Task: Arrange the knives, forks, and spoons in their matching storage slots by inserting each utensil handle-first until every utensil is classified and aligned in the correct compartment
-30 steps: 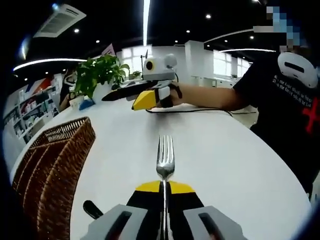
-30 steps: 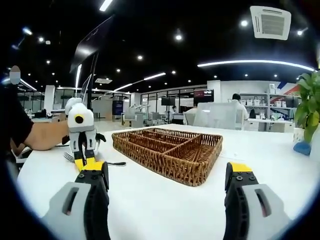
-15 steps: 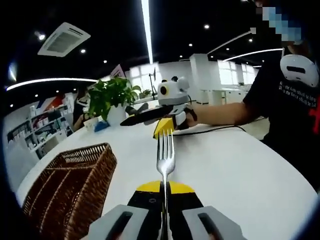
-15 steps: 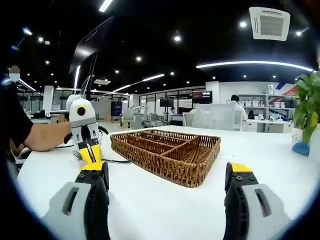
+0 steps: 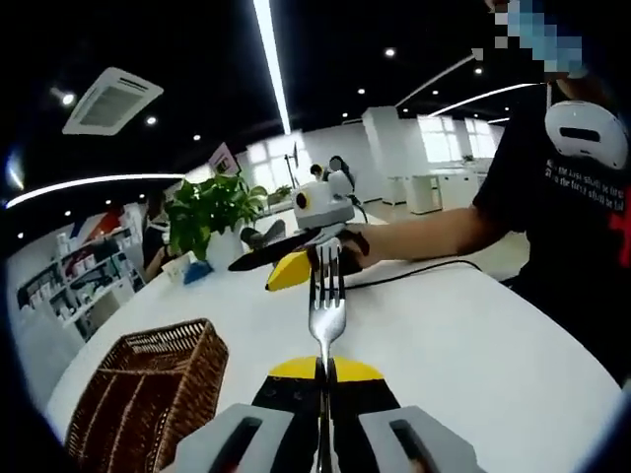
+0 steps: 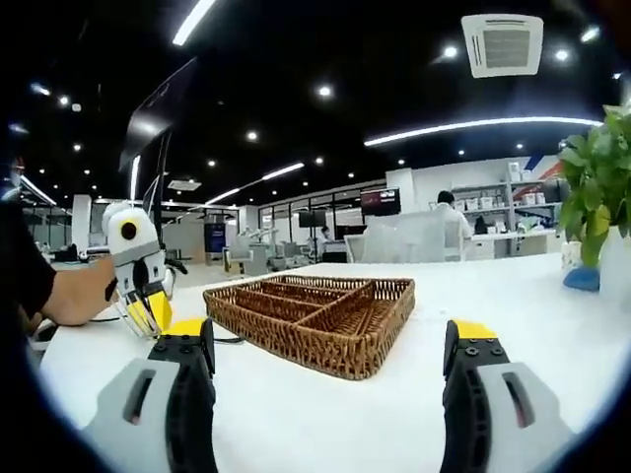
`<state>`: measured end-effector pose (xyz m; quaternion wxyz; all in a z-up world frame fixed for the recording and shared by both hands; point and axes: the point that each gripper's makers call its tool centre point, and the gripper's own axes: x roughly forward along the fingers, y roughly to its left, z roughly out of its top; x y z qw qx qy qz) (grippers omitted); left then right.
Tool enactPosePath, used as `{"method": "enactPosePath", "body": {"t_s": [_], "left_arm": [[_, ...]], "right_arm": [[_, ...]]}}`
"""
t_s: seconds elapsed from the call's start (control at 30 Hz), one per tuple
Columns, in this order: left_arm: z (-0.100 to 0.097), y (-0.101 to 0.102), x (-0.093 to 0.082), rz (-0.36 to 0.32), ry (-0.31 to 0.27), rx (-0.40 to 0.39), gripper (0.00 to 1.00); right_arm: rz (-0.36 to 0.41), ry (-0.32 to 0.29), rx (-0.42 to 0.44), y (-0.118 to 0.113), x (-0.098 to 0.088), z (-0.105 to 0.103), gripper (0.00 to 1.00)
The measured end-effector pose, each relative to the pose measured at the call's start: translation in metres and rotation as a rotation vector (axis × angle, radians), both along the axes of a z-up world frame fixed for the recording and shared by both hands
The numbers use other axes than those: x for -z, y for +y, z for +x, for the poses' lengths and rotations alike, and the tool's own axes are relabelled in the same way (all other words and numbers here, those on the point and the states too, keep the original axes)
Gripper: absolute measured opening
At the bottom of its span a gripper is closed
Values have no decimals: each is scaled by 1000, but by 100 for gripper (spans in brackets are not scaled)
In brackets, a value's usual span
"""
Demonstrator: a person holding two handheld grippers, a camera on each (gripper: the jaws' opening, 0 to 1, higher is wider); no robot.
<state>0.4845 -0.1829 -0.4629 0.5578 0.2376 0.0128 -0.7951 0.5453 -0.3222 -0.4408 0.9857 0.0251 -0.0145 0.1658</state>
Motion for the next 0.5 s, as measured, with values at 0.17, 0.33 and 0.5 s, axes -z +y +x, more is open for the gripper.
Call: {"method": "enactPosePath", "body": {"t_s": [0.17,0.33,0.5], "left_arm": [[7,9,6,80,-32,-40,0],[11,21,1,121,-47,-59,0],[16,33,-10,148,-79,-71,0]], "right_arm": [[-12,7,-5,2,3,1,99],[-25,6,-9,5,2,-1,99],[-24,2,-7,4,1,-1,99]]}}
